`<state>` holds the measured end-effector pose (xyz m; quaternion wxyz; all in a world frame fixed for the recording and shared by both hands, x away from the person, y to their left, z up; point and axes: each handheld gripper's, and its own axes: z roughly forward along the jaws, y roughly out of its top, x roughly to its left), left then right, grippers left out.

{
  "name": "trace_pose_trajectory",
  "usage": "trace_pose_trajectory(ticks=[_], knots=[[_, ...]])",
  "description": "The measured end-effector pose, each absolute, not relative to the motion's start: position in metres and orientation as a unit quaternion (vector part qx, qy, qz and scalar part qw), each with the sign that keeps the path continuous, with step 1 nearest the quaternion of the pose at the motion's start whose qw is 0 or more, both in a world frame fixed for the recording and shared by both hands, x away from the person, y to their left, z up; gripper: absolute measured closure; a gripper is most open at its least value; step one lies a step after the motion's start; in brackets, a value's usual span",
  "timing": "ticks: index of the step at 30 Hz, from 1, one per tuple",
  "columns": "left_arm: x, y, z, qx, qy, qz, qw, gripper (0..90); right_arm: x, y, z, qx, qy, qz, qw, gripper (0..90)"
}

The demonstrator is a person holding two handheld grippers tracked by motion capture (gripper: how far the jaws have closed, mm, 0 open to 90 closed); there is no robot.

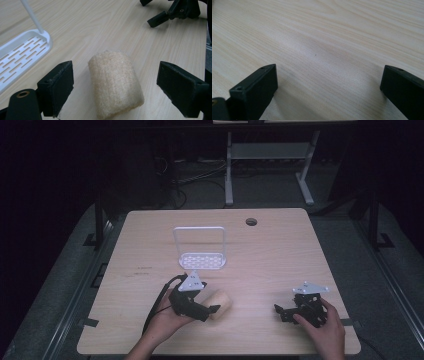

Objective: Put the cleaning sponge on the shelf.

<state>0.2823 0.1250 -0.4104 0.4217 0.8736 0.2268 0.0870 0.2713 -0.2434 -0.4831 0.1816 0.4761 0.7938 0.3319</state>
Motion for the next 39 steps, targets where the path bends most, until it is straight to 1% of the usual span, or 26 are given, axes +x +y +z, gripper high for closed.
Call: trace_pose_trajectory(ticks=[22, 39], knots=[[0.284, 0.108, -0.425, 0.878, 0.235, 0.088, 0.409, 13.5, 0.271, -0.243, -0.483, 0.476, 0.794, 0.332, 0.182, 1.0], [0.287, 0.102, -0.443, 0.884, 0.239, 0.074, 0.394, 12.9, 0.271, -0.243, -0.483, 0.476, 0.794, 0.332, 0.182, 1.0]])
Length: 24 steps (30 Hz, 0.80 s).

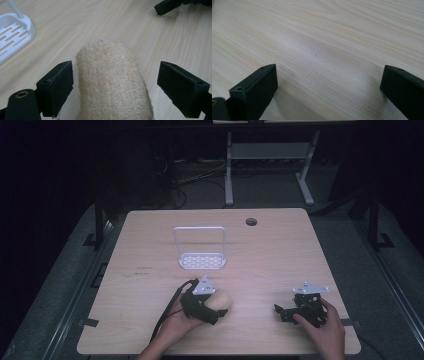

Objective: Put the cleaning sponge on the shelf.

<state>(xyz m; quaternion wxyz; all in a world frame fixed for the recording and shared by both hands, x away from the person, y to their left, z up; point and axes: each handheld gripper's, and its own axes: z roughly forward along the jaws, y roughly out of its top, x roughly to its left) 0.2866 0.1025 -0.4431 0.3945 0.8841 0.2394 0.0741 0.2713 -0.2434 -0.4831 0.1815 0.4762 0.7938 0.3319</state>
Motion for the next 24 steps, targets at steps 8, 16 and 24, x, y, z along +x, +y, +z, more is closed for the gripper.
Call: trace_pose_trajectory(ticks=[8, 16, 24], knots=[[0.288, 0.101, -0.449, 0.889, 0.239, 0.070, 0.384, 12.9, 0.271, -0.243, -0.483, 0.476, 0.794, 0.332, 0.182, 1.0], [0.288, 0.100, -0.455, 0.892, 0.240, 0.067, 0.377, 12.9, 0.271, -0.243, -0.483, 0.476, 0.794, 0.332, 0.182, 1.0], [0.288, 0.100, -0.455, 0.895, 0.240, 0.066, 0.369, 13.8, 0.271, -0.243, -0.483, 0.476, 0.794, 0.332, 0.182, 1.0]])
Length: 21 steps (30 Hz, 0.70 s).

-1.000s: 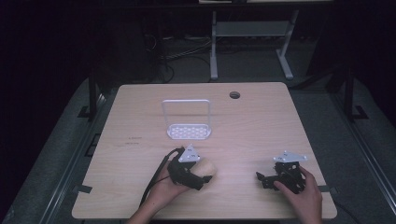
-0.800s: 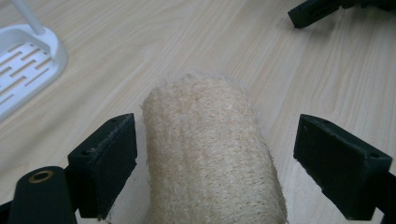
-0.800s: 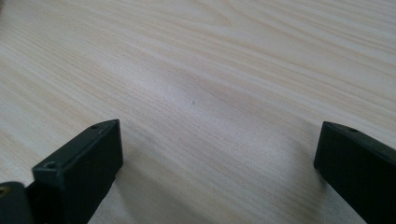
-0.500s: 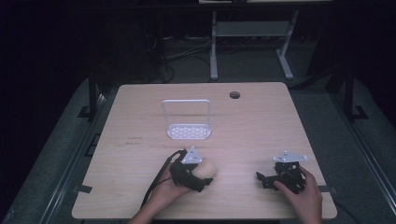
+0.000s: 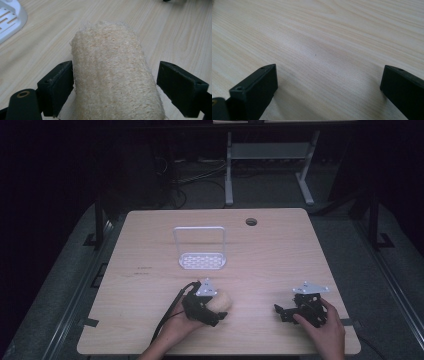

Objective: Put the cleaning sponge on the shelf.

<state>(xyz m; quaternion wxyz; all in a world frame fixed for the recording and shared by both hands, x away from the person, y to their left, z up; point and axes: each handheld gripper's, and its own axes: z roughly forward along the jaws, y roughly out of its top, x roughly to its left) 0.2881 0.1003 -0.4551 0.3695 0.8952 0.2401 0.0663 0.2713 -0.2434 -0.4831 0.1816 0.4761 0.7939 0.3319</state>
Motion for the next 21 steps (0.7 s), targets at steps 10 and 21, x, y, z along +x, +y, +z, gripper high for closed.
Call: trace_pose_trajectory(ticks=[10, 21], knots=[[0.2884, 0.1027, -0.4538, 0.894, 0.244, 0.066, 0.371, 22.3, 0.2713, -0.2434, -0.4831, 0.476, 0.794, 0.332, 0.182, 1.0], [0.2886, 0.1036, -0.4531, 0.894, 0.243, 0.063, 0.370, 24.3, 0.2713, -0.2434, -0.4831, 0.476, 0.794, 0.332, 0.182, 1.0]])
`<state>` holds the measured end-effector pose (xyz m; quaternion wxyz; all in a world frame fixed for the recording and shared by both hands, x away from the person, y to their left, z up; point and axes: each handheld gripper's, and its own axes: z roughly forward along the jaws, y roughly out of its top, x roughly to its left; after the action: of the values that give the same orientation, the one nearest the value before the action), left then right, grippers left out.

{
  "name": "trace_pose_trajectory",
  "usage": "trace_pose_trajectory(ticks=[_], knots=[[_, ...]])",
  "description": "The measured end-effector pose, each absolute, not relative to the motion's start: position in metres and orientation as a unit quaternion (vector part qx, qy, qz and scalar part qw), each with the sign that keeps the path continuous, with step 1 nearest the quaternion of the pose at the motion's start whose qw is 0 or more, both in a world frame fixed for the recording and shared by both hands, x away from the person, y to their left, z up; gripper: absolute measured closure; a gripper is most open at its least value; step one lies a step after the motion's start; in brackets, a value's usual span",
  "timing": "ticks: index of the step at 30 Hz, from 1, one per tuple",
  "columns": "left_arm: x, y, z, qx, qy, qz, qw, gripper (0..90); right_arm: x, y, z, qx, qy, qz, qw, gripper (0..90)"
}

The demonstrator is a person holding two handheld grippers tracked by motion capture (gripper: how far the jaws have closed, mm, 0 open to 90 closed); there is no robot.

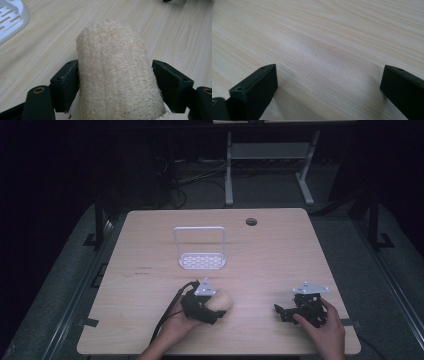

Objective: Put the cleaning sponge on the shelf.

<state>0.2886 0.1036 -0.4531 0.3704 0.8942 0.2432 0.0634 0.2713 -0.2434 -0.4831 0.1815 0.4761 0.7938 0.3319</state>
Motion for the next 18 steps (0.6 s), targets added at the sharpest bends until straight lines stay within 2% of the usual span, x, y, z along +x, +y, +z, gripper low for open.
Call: trace_pose_trajectory(ticks=[18], knots=[[0.288, 0.107, -0.438, 0.887, 0.240, 0.055, 0.391, 24.4, 0.271, -0.243, -0.483, 0.476, 0.794, 0.332, 0.182, 1.0]])
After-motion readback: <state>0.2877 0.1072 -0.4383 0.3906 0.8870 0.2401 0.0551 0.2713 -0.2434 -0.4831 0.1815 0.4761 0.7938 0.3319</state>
